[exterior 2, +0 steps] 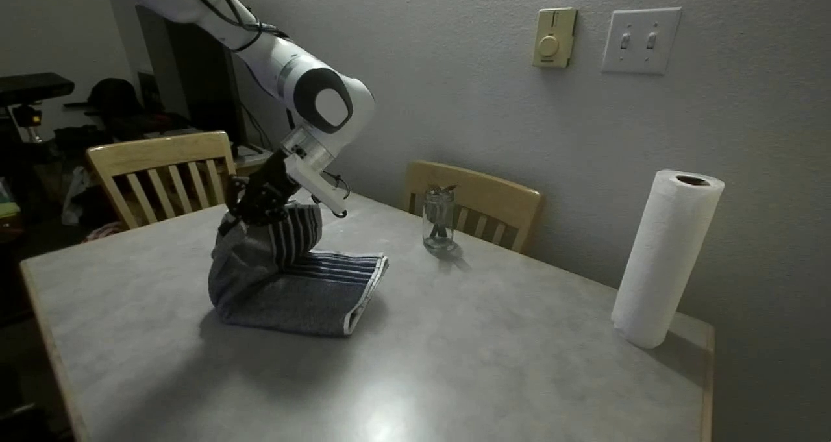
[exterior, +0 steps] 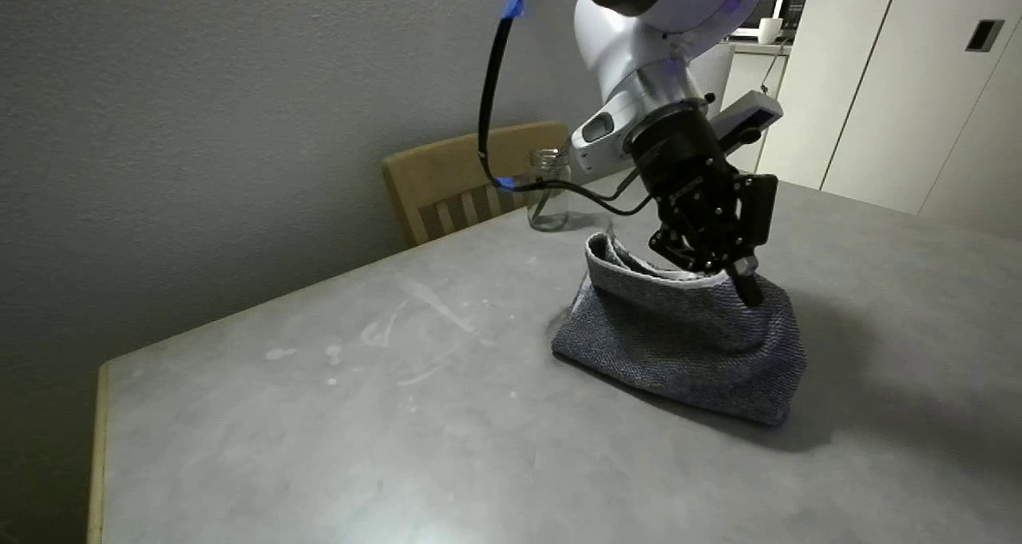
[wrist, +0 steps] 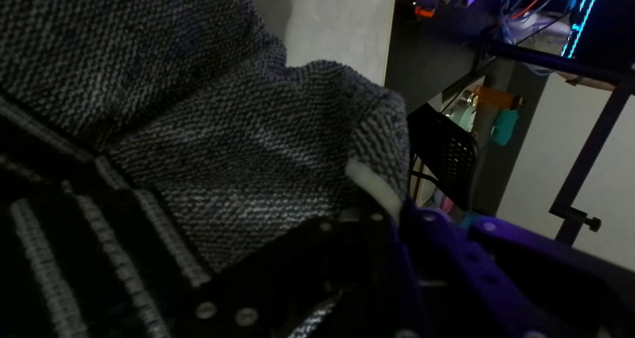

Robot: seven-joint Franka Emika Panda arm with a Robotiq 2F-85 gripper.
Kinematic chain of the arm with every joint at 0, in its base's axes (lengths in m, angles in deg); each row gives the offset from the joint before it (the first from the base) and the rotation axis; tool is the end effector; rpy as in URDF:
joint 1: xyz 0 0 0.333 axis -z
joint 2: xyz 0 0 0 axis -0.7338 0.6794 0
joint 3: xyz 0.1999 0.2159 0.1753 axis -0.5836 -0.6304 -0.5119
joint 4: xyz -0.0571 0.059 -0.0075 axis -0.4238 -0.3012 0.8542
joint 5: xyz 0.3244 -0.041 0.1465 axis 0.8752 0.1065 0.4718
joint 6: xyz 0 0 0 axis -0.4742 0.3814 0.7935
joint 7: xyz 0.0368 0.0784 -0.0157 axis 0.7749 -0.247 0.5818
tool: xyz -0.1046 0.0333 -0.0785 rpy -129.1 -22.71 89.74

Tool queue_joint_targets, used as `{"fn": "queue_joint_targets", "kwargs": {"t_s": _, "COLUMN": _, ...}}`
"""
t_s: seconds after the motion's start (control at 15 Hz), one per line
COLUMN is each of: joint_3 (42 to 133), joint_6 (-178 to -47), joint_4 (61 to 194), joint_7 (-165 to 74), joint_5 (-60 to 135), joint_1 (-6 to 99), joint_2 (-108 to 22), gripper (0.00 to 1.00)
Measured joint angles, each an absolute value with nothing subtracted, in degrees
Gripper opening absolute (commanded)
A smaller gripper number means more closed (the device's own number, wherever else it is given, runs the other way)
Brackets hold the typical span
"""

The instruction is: Unfold the towel then fold it again

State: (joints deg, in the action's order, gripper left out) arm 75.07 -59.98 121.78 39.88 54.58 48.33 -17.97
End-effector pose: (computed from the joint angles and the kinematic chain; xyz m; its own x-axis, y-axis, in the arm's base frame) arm 0.5737 0.1016 0.2404 0.1685 0.9694 0.1784 0.6703 0.0200 -0.7418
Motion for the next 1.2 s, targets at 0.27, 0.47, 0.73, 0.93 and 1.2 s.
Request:
{"fn": "queue_joint_targets", "kwargs": {"t_s": 0.27, "joint_3": 75.1, "joint_6": -60.0, "joint_4": 120.4, "joint_7": 33.8, "joint_5": 53.2, "joint_1": 46.3, "joint_2": -16.3, "gripper": 0.01}}
{"fn": "queue_joint_targets", "kwargs": {"t_s": 0.47, "joint_3": 75.1, "joint_6": -59.2, "joint_4": 119.8, "joint_7": 31.5, "joint_5": 52.9, "joint_1": 45.3, "joint_2": -15.9, "gripper": 0.01}}
{"fn": "queue_joint_targets", "kwargs": {"t_s": 0.73, "joint_3": 74.6, "joint_6": -55.9, "joint_4": 117.6, "joint_7": 31.3, "joint_5": 52.9, "joint_1": 45.1, "joint_2": -14.6, "gripper": 0.01}}
{"fn": "queue_joint_targets", "kwargs": {"t_s": 0.93, "joint_3": 73.9, "joint_6": -53.9, "joint_4": 115.7, "joint_7": 31.3, "joint_5": 52.9, "joint_1": 45.0, "joint_2": -13.2, "gripper": 0.01}}
{"fn": "queue_joint_targets", "kwargs": {"t_s": 1.2, "joint_3": 73.1, "joint_6": -52.3, "joint_4": 113.8, "joint_7": 31.4, "joint_5": 52.9, "joint_1": 44.4, "joint_2": -11.5, "gripper": 0.01}}
